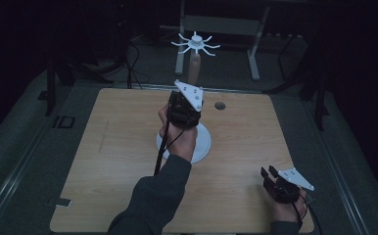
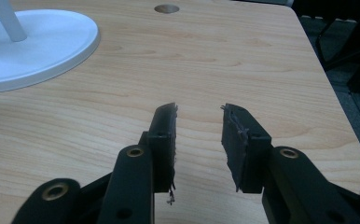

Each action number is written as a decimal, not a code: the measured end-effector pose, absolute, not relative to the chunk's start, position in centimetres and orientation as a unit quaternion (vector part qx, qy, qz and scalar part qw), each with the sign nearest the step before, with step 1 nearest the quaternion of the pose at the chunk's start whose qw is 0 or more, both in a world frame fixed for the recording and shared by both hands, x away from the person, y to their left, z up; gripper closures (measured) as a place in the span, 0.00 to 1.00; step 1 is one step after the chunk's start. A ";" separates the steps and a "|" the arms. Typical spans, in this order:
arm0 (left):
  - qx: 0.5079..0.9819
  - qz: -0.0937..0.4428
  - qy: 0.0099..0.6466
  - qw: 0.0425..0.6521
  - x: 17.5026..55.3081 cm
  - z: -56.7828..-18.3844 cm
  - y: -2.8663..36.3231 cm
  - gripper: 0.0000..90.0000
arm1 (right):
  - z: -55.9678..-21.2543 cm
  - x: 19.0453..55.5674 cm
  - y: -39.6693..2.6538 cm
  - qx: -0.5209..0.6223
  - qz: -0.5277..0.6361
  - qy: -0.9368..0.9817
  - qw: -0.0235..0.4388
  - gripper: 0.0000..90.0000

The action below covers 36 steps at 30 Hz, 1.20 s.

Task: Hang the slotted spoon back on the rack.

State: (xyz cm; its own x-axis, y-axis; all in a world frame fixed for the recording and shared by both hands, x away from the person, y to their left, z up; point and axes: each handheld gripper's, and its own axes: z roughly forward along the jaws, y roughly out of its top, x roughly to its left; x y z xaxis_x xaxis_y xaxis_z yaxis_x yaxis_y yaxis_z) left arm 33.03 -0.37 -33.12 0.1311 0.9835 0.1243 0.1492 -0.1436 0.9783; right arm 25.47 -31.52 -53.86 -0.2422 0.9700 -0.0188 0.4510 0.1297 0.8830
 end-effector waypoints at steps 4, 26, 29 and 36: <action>0.600 0.462 0.472 0.452 33.2 -33.0 -0.4 0.81 | -53.9 25.5 -31.4 0.524 0.401 0.679 0.322 0.72; 0.605 0.460 0.481 0.438 34.4 -33.2 -0.6 0.81 | -53.8 25.3 -31.5 0.523 0.402 0.678 0.323 0.72; 0.605 0.461 0.481 0.437 34.5 -33.2 -0.5 0.81 | -53.9 25.3 -31.5 0.524 0.402 0.678 0.323 0.72; 0.610 0.459 0.481 0.432 34.7 -33.3 -0.5 0.81 | -53.9 25.4 -31.4 0.523 0.401 0.680 0.322 0.72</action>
